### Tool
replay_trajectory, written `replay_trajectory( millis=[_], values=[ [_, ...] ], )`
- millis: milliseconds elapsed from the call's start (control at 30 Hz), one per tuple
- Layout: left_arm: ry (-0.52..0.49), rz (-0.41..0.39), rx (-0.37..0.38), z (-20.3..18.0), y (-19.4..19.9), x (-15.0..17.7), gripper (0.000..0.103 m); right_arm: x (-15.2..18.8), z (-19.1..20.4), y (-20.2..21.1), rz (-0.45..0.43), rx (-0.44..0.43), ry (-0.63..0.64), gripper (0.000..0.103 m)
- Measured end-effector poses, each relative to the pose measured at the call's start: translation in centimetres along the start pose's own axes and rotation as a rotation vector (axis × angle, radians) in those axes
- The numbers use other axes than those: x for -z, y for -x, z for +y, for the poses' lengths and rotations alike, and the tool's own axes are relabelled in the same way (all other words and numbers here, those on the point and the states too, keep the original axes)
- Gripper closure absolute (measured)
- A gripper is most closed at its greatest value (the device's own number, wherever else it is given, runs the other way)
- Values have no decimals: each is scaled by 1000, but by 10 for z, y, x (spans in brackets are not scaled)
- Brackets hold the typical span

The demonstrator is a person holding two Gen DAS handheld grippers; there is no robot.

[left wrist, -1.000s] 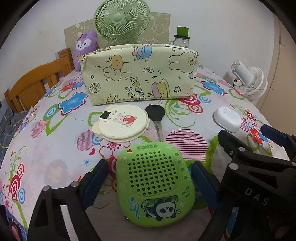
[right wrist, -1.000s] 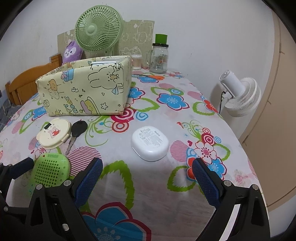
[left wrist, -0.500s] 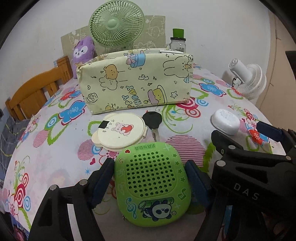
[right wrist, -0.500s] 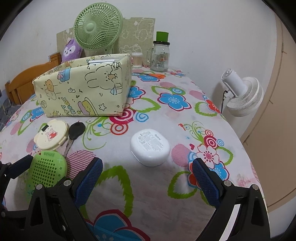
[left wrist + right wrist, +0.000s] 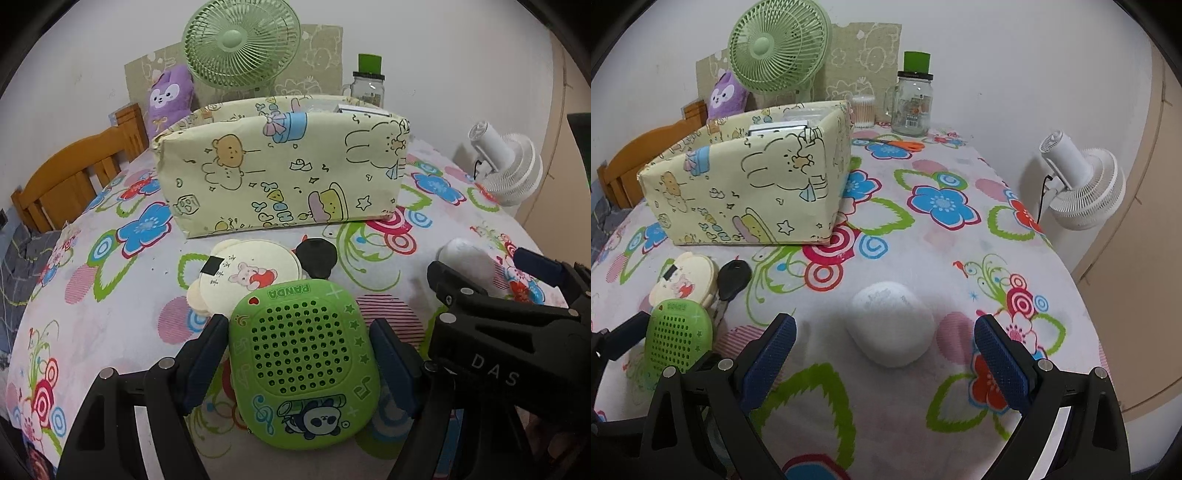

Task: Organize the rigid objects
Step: 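Grasp the white round earbud case with the right tool while the left tool holds the speaker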

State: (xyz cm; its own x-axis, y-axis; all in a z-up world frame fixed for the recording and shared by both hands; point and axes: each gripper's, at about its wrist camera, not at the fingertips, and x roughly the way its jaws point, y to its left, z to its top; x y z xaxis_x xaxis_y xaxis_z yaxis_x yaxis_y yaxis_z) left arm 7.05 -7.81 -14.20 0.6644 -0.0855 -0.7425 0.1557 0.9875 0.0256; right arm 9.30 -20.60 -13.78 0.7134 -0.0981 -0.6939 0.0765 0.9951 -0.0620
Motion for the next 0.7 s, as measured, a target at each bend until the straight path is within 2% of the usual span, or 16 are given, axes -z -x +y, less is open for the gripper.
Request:
replay_trajectory(
  millis=[100,167,333,400,467,700],
  values=[
    [-8,13,-8,-1,-6,-2,23,-2,0,-6,8,4,12,6],
    [-18,12,-15,-3,-7,-3,23,-4,0,-12,34,-6,21,14],
    [-30,6,-16,-4,-9,-4,23,-4,-3,-24,88,-36,-1,20],
    [-30,5,-15,-5,-9,-4,23,-3,-3,-24,85,-59,-6,28],
    [-31,4,-15,-4,-10,-4,23,-3,1,-22,75,-65,3,47],
    [-32,3,-11,-4,-7,-2,23,0,4,-14,66,-63,-8,46]
  ],
)
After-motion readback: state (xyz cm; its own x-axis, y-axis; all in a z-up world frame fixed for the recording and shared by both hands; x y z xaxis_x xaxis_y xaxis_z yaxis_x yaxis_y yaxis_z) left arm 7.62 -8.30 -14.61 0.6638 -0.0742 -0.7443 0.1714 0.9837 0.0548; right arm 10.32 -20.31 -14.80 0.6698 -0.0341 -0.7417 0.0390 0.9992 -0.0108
